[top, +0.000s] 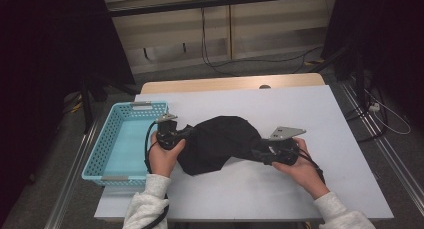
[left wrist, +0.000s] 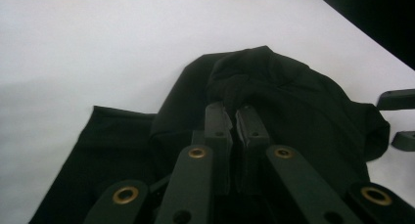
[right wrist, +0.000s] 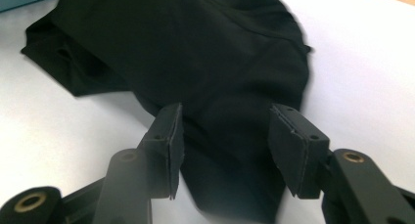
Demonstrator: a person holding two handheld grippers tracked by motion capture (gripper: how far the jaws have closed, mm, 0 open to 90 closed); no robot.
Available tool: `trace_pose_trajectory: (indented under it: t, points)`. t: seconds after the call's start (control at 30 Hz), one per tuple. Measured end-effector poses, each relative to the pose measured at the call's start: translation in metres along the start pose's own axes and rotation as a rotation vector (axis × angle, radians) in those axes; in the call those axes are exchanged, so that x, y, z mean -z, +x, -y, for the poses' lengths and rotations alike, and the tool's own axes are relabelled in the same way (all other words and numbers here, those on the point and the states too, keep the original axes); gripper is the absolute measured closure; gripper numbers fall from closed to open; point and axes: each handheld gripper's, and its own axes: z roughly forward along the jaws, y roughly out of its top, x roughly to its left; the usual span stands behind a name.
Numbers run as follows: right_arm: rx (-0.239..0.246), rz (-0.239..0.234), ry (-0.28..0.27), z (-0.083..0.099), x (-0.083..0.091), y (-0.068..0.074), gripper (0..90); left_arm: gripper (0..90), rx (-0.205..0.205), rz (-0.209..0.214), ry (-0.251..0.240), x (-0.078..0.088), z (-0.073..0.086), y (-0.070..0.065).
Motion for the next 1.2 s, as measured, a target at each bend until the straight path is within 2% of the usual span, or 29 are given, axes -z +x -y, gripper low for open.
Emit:
trace_pose_trajectory:
  t: [0.1,0.13,0.17,0.2,0.23,0.3,0.33,0.37,0.4,0.47,0.53,0.57,0.6,0.67,0.8,0.83,0.87,0.9,0.93,1.0,1.03,1.13,1.2]
  points:
    - [0.028,-0.026,0.017,-0.003,-0.013,0.007,47.6,85.6,-0.003,0.021,0.003,-0.002,0.001,-0.002]
    - [0.038,-0.023,0.034,-0.003,-0.017,0.009,47.7,85.5,-0.011,0.025,0.001,-0.003,0.001,-0.003]
    - [0.050,0.010,0.056,-0.003,-0.025,0.009,52.7,85.3,-0.017,0.033,0.000,-0.004,0.001,-0.005]
    - [0.050,0.010,0.056,-0.003,-0.025,0.009,52.7,85.3,-0.017,0.033,0.000,-0.004,0.001,-0.005]
    - [0.047,0.025,0.061,-0.003,-0.027,0.007,61.9,85.3,-0.023,0.038,-0.001,-0.005,0.001,-0.006]
    - [0.032,0.010,0.083,0.000,-0.032,0.004,75.0,84.8,-0.026,0.048,-0.001,-0.005,0.001,-0.007]
    - [0.032,0.010,0.083,0.000,-0.032,0.004,75.0,84.8,-0.030,0.053,-0.002,-0.005,0.001,-0.008]
    - [0.030,0.016,0.083,0.000,-0.030,0.003,84.6,84.4,-0.040,0.056,-0.001,-0.006,0.001,-0.009]
    - [0.024,0.010,0.079,-0.001,-0.028,0.001,87.1,84.2,-0.047,0.057,-0.002,-0.007,0.001,-0.010]
    - [0.010,0.005,0.082,-0.002,-0.023,-0.002,88.3,83.4,-0.052,0.071,-0.001,-0.008,0.002,-0.011]
    - [-0.029,-0.007,0.054,-0.002,-0.016,-0.007,88.4,82.4,-0.061,0.069,-0.002,-0.009,0.002,-0.013]
    - [-0.072,0.009,0.018,-0.003,-0.005,-0.014,88.4,82.6,-0.070,0.076,-0.004,-0.010,0.001,-0.015]
    - [-0.072,0.009,0.018,-0.003,-0.005,-0.014,88.4,82.6,-0.070,0.076,-0.004,-0.010,0.001,-0.015]
    - [-0.109,0.013,-0.020,-0.004,0.008,-0.021,88.5,82.6,-0.077,0.081,-0.005,-0.012,0.000,-0.016]
    - [-0.155,0.058,-0.060,0.001,0.027,-0.037,88.7,79.0,-0.095,0.104,0.005,-0.023,0.001,-0.020]
    - [-0.187,0.086,-0.056,0.007,0.032,-0.045,88.7,70.4,-0.109,0.104,0.006,-0.027,0.001,-0.023]
    - [-0.187,0.086,-0.056,0.007,0.032,-0.045,88.7,62.7,-0.109,0.104,0.006,-0.027,0.001,-0.023]
    - [-0.216,0.119,-0.052,0.014,0.036,-0.053,88.8,56.9,-0.109,0.109,0.006,-0.029,0.001,-0.025]
    - [-0.216,0.119,-0.052,0.014,0.036,-0.053,88.8,56.9,-0.107,0.113,0.006,-0.029,0.001,-0.027]
    - [-0.241,0.137,-0.050,0.020,0.039,-0.060,88.8,47.5,-0.116,0.121,0.000,-0.030,0.000,-0.032]
    - [-0.243,0.148,-0.045,0.023,0.040,-0.063,88.9,44.2,-0.134,0.122,0.004,-0.029,-0.001,-0.035]
    - [-0.271,0.157,-0.035,0.029,0.039,-0.068,88.9,39.0,-0.161,0.131,0.003,-0.025,-0.002,-0.043]
    - [-0.272,0.165,-0.024,0.030,0.038,-0.069,88.9,38.3,-0.187,0.141,0.008,-0.023,0.000,-0.049]
